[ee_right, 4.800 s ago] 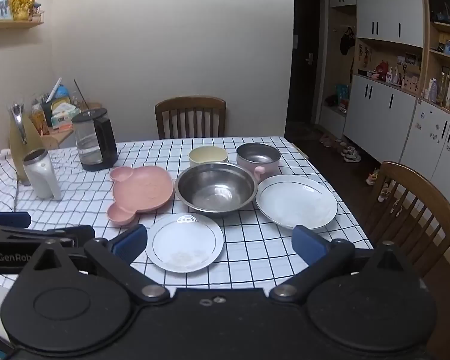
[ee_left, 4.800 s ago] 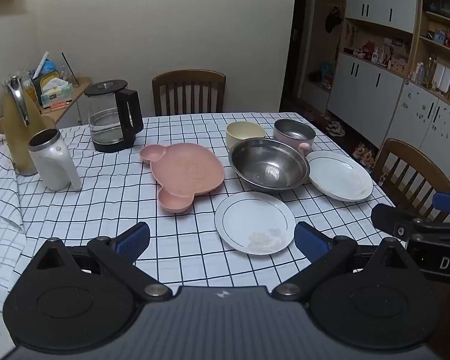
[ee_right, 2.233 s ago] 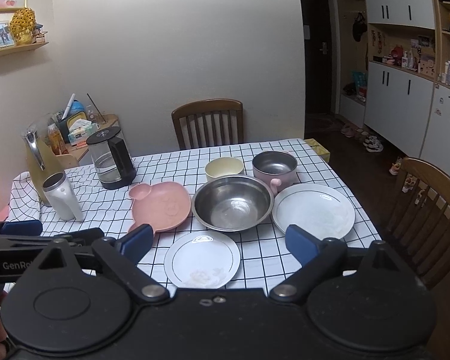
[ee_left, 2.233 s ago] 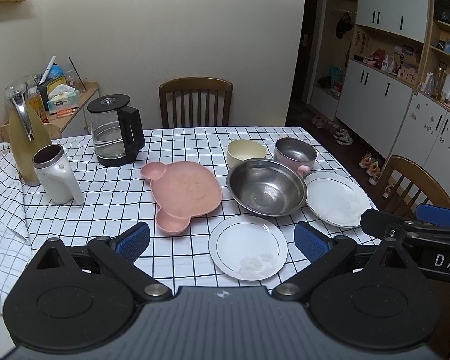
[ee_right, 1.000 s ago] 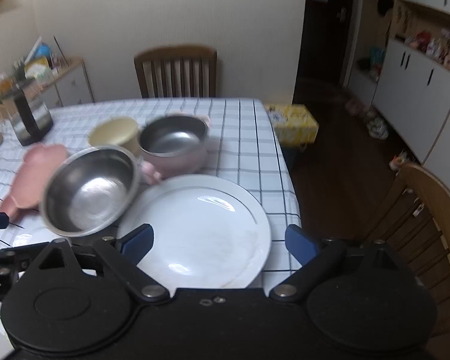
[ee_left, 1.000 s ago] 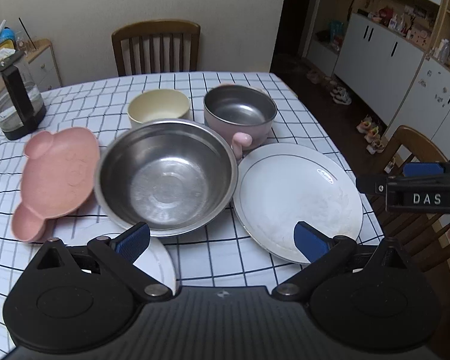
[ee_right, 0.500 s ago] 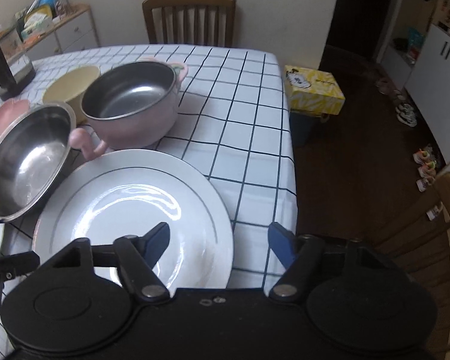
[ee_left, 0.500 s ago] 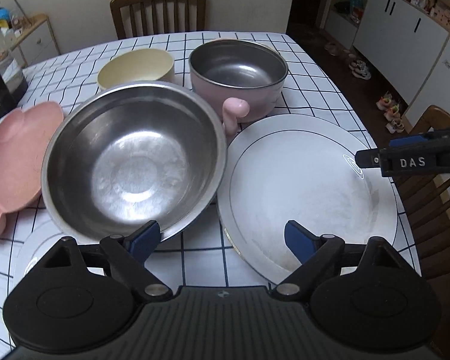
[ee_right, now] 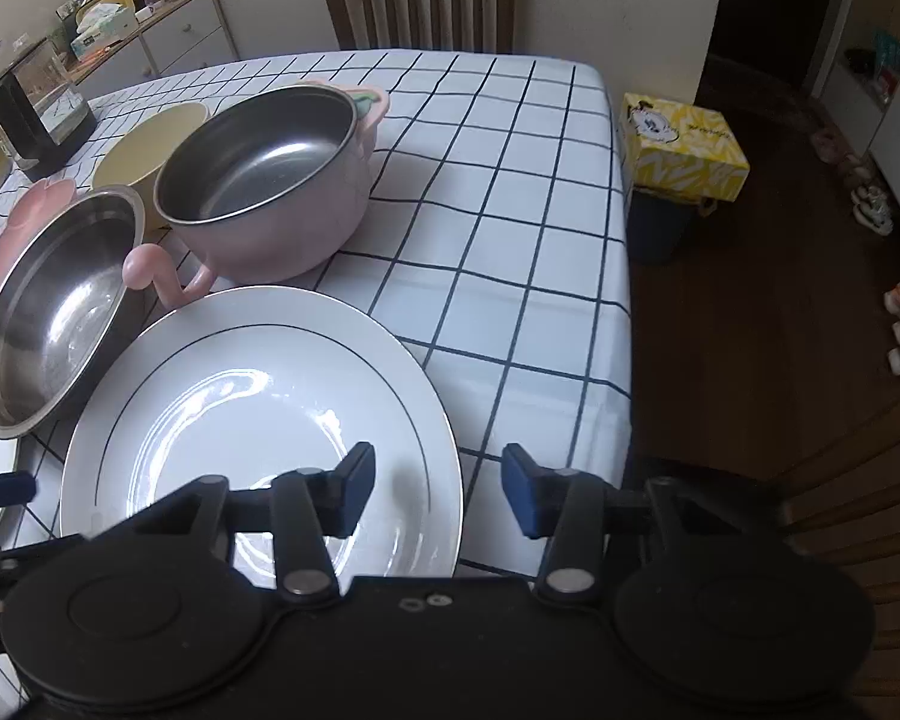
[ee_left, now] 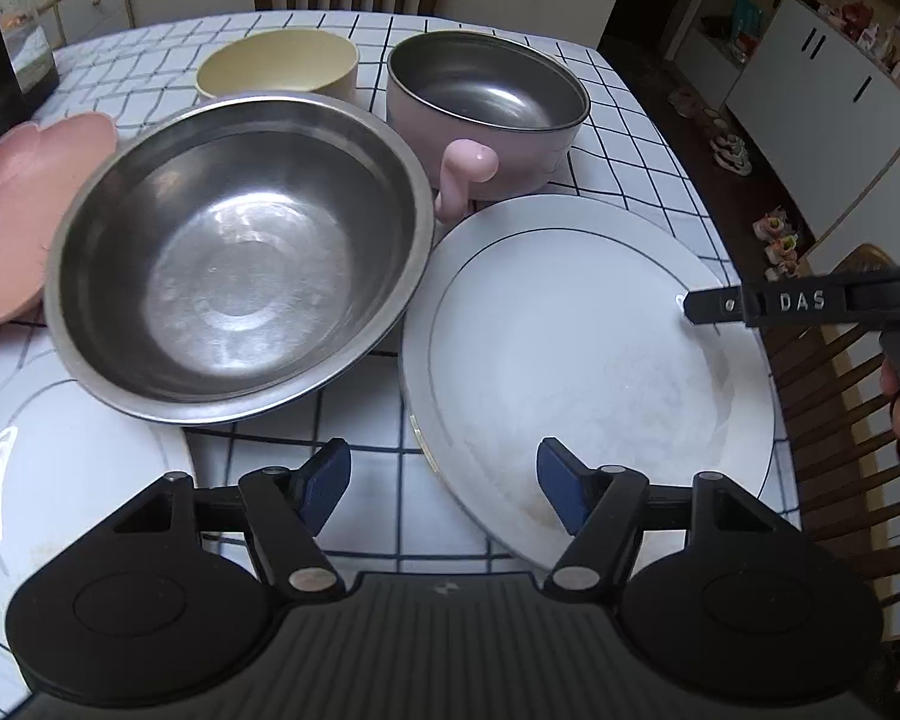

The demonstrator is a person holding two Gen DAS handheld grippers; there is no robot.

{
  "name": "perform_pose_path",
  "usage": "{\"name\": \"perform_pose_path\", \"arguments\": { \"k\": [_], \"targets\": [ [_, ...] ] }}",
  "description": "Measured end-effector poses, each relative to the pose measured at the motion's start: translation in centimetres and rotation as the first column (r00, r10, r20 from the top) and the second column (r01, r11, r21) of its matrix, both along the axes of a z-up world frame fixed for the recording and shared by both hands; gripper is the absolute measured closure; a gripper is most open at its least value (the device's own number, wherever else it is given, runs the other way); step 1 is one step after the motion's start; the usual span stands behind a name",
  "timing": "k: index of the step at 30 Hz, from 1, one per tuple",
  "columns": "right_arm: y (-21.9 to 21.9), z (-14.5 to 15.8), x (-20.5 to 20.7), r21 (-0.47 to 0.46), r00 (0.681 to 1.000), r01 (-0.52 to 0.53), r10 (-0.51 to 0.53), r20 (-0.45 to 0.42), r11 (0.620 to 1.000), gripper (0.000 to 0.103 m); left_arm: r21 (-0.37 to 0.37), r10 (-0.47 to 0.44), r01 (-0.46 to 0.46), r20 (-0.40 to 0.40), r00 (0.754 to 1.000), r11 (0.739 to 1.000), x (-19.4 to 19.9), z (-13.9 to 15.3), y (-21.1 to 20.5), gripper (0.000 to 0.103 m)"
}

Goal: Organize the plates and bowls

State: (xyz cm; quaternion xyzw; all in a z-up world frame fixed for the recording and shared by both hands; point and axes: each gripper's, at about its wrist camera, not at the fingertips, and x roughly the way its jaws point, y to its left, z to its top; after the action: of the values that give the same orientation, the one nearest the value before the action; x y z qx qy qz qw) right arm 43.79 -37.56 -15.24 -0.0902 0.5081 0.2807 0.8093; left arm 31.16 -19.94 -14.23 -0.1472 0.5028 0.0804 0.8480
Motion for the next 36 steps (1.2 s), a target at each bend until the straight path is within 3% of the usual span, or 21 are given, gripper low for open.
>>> {"name": "perform_pose_path", "arguments": {
  "k": [4, 8, 11, 19, 36],
  "targets": [
    [0.0, -0.6, 0.8, 0.001, 1.0, 0.002, -0.002, -0.026, 1.0, 0.066, -0.012, -0.001, 0.001, -0.008, 1.0, 1.0, 0.5, -0.5, -0.2, 0.047],
    [-0.4, -1.3, 1.4, 0.04, 0.996, 0.02, -0.017, -0.085, 0.999, 0.076, -0.072, 0.015, -0.017, -0.031, 0.999, 0.997, 1.0, -1.5, 0.6, 0.062],
    [-0.6, -1.5, 1.5, 0.068, 0.993, 0.029, -0.021, -0.115, 0.997, 0.081, -0.125, 0.024, -0.028, -0.037, 0.999, 0.992, 1.2, -1.9, 1.2, 0.068],
    [-0.9, -1.5, 1.4, 0.09, 0.991, 0.059, -0.048, -0.127, 0.994, 0.083, -0.149, 0.02, -0.026, -0.038, 0.999, 0.988, 1.3, -2.1, 1.7, 0.08],
    [-2.6, -1.1, -2.3, 0.096, 0.991, 0.105, -0.095, -0.097, 0.99, 0.09, -0.099, -0.088, 0.084, -0.027, 0.996, 0.992, -0.8, -1.4, 1.0, 0.081]
  ]
}}
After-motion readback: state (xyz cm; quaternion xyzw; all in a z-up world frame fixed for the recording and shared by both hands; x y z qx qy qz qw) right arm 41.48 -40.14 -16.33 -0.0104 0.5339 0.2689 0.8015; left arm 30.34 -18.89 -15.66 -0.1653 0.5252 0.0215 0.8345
